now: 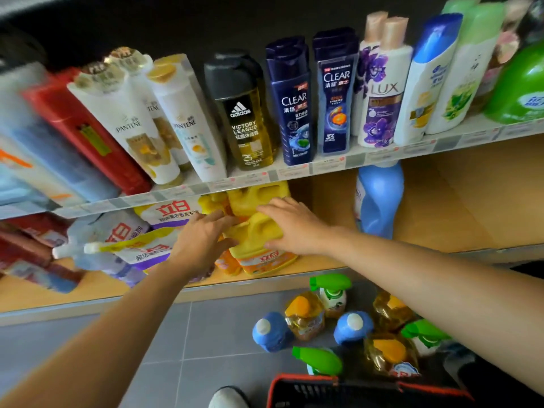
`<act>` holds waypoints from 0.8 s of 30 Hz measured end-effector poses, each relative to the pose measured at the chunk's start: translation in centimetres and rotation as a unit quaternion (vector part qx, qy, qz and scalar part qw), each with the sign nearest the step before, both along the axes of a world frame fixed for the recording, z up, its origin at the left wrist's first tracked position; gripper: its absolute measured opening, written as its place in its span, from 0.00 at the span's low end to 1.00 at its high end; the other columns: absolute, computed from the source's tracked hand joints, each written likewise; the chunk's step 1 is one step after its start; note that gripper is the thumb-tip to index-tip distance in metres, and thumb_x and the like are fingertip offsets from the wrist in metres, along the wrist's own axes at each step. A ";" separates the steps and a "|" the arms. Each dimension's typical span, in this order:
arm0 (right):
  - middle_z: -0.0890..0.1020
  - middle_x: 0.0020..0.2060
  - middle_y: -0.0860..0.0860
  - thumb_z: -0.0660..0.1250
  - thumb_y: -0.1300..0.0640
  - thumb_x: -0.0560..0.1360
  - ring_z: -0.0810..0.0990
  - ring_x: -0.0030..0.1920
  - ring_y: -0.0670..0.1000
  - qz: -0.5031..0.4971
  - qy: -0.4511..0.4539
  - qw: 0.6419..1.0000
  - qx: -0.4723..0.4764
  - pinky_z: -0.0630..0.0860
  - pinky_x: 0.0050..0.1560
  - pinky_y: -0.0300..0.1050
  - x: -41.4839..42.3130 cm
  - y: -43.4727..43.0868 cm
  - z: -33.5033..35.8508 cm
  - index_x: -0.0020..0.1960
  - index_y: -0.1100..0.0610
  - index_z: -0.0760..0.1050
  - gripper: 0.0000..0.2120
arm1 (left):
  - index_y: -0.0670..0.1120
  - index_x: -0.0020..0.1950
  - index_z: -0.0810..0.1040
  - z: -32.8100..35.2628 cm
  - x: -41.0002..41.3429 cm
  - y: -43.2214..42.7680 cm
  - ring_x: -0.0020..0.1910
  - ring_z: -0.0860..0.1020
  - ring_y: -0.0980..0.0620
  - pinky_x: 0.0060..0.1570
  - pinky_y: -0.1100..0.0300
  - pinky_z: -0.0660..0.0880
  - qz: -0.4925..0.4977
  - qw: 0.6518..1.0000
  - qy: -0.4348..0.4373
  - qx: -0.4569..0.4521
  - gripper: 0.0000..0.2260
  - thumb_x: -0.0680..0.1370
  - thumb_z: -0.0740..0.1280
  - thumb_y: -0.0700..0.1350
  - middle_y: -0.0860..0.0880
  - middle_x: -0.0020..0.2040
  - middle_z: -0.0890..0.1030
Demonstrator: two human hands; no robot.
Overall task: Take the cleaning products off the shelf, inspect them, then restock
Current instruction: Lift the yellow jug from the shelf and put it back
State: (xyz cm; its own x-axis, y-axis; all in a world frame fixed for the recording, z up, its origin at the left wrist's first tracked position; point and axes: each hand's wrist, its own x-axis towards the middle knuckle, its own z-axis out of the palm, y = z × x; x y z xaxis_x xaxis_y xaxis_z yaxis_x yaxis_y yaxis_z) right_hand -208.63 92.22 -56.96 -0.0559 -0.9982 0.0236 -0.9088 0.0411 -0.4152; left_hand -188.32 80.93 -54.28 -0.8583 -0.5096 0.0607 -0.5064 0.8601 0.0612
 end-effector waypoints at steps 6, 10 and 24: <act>0.73 0.39 0.40 0.75 0.48 0.74 0.79 0.53 0.56 -0.004 -0.082 0.997 0.008 0.67 0.44 0.47 -2.3 -0.7 0.7 0.44 0.44 0.72 0.10 | 0.48 0.68 0.79 0.9 -1.2 1.3 0.49 0.80 0.46 0.43 0.53 0.77 -0.048 0.996 0.047 0.055 0.18 0.78 0.72 0.49 0.48 0.57 0.79; 0.81 0.44 0.51 0.75 0.52 0.74 0.80 0.50 0.54 -0.018 -0.188 0.982 -0.012 0.74 0.49 0.50 -3.2 1.0 3.0 0.48 0.55 0.80 0.08 | 0.48 0.65 0.80 2.9 -1.7 1.4 0.49 0.78 0.50 0.47 0.51 0.78 -0.077 0.983 0.119 0.114 0.16 0.78 0.73 0.46 0.50 0.53 0.78; 0.86 0.40 0.51 0.76 0.57 0.65 0.84 0.42 0.47 -0.042 -0.491 0.869 -0.041 0.81 0.45 0.42 -6.4 9.9 10.5 0.47 0.60 0.82 0.13 | 0.51 0.68 0.77 8.1 -5.1 7.7 0.58 0.81 0.50 0.53 0.57 0.79 -0.075 0.702 0.277 0.652 0.24 0.75 0.74 0.58 0.49 0.56 0.83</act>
